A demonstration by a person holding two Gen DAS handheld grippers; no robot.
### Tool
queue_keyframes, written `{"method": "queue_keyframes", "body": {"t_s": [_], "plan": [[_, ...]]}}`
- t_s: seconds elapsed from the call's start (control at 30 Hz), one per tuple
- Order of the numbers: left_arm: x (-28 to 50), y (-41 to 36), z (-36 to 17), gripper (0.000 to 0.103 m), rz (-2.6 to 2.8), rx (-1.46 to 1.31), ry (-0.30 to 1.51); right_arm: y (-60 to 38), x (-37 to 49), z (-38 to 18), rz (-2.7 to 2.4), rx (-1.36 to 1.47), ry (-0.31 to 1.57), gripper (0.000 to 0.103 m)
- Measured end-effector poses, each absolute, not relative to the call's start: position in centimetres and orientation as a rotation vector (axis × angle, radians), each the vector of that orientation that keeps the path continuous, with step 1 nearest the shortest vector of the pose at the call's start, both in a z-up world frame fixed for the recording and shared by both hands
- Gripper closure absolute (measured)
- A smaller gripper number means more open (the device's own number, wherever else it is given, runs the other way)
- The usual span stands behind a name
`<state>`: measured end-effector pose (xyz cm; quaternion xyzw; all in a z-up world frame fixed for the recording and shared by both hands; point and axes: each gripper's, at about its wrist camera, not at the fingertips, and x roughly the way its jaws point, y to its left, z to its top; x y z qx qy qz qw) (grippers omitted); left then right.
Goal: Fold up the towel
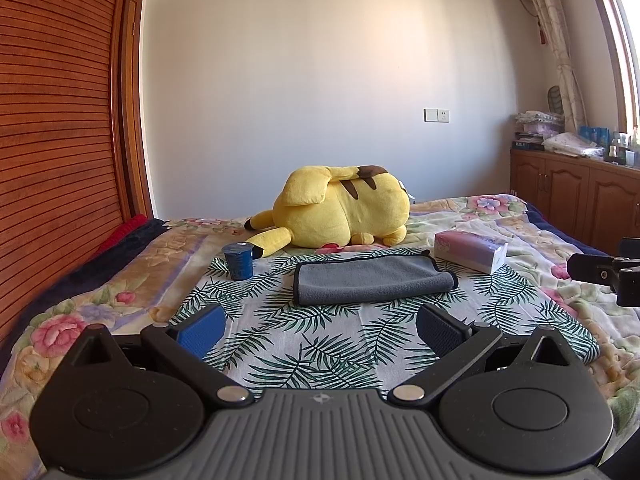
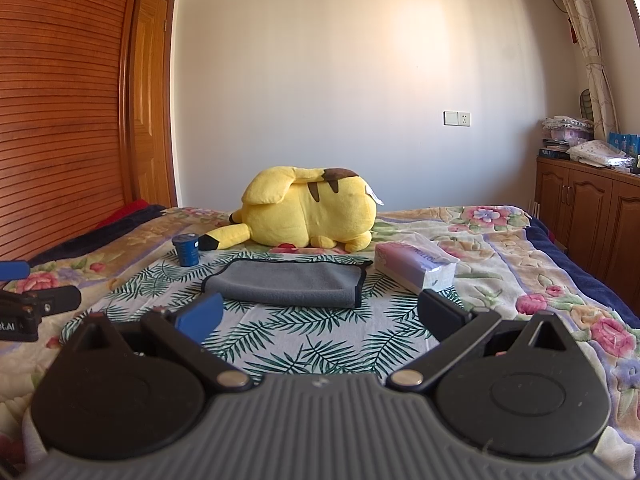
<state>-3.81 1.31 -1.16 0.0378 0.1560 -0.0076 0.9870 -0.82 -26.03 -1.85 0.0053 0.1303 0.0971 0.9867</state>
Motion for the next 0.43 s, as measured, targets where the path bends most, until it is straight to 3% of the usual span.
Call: {"method": "queue_keyframes", "body": {"t_s": [0.43], "plan": [[-3.83, 1.37, -1.19, 0.016, -0.018, 0.081, 0.313, -26.00, -0.81, -1.83, 0.195, 0.010, 0.262, 0.000]]}}
